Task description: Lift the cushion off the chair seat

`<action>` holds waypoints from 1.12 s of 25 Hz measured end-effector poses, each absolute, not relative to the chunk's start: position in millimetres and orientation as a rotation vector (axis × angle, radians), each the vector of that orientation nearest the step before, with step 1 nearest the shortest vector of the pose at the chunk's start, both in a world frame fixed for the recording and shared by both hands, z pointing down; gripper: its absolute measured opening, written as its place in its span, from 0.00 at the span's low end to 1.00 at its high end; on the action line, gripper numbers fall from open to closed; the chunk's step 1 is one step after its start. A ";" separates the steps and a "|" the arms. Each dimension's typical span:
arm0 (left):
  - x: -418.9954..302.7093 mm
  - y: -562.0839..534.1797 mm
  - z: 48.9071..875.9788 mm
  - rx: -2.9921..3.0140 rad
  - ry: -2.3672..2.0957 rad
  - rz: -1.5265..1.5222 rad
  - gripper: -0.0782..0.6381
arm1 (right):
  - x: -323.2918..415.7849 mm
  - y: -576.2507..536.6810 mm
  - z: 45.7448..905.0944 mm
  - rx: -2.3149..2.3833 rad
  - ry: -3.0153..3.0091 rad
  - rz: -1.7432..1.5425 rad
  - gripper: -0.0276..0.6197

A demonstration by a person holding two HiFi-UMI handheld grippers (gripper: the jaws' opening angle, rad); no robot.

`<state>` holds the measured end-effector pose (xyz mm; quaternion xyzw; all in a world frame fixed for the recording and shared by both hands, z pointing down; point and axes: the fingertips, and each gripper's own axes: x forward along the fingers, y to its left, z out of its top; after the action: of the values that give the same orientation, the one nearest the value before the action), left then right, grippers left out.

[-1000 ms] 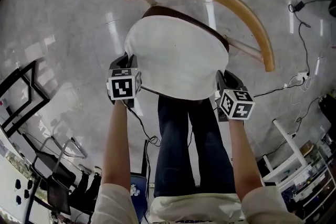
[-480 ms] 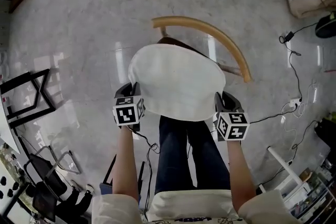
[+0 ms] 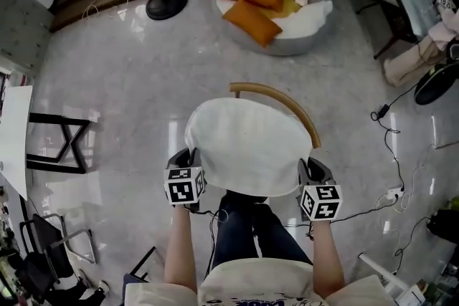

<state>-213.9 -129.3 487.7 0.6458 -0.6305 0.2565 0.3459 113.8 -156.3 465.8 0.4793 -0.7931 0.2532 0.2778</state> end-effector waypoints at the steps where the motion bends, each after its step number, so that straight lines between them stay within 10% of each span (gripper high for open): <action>1: -213.5 -124.8 472.3 1.682 -1.654 0.648 0.19 | 113.9 -155.0 451.2 1.289 -2.145 0.658 0.17; 28: -203.5 -39.1 197.9 1.864 -2.030 0.219 0.19 | 121.5 -115.9 193.9 1.443 -2.506 0.223 0.17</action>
<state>-203.5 -39.1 197.9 0.6623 -0.7213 0.0777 0.1874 121.5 -115.9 193.9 0.4939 -0.8578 0.0763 0.1201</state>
